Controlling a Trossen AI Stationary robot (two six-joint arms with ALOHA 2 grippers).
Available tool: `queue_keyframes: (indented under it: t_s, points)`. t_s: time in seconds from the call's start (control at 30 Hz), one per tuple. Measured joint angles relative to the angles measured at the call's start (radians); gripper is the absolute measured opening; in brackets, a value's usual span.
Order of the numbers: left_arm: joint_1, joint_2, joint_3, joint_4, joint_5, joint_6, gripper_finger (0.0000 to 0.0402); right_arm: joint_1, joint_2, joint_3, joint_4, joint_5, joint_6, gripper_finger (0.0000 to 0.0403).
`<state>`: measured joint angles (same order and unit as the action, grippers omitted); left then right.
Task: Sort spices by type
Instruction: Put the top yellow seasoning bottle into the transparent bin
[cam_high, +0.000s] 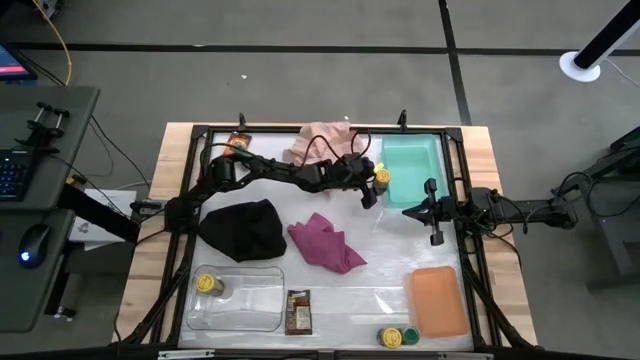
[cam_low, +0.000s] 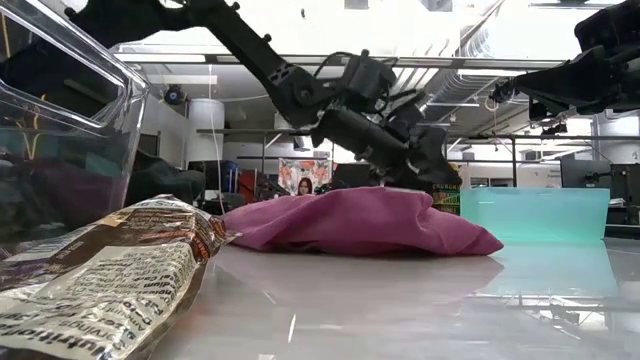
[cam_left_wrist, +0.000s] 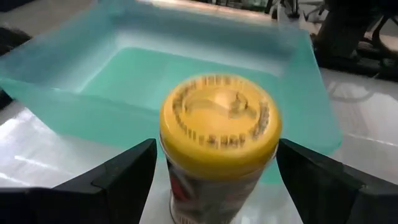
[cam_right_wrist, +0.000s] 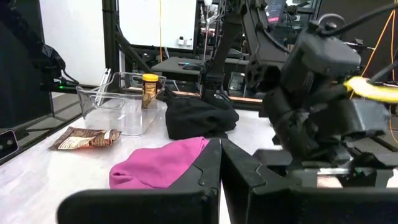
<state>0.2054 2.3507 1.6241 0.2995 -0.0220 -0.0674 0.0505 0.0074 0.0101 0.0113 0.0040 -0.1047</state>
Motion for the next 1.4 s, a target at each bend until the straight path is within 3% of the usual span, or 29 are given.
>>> queue_keyframes:
  t_s: [0.17, 0.37, 0.53, 0.8, 0.97, 1.13, 1.27, 1.4]
  points:
    - [-0.003, 0.010, 0.000, 0.040, -0.005, 0.000, 0.0282, 0.000, 0.000, 0.000, 0.000, 0.000, 0.000, 0.0001]
    - [-0.004, -0.003, 0.000, 0.086, -0.019, 0.008, 0.0149, 0.000, 0.000, 0.000, 0.000, 0.000, 0.000, 0.0001]
    - [0.013, -0.066, -0.001, -0.007, 0.071, 0.048, 0.0147, 0.000, 0.000, 0.000, 0.000, 0.000, 0.000, 0.0001]
    - [0.051, -0.436, -0.018, -0.341, 0.192, 0.255, 0.0147, 0.000, 0.000, 0.000, 0.000, 0.000, 0.000, 0.0001]
    - [-0.006, -0.758, -0.209, -0.466, 0.247, 0.214, 0.0147, 0.000, 0.000, 0.000, 0.000, 0.000, 0.000, 0.0001]
    - [-0.198, -1.115, -0.571, -0.447, 0.060, 0.021, 0.0147, 0.000, 0.000, 0.000, 0.000, 0.000, 0.000, 0.0001]
    - [-0.463, -1.362, -0.833, -0.384, -0.216, -0.242, 0.0147, 0.000, 0.000, 0.000, 0.000, 0.000, 0.000, 0.0001]
    - [-0.772, -1.489, -0.965, -0.429, -0.534, -0.422, 0.0147, 0.000, 0.000, 0.000, 0.000, 0.000, 0.000, 0.0001]
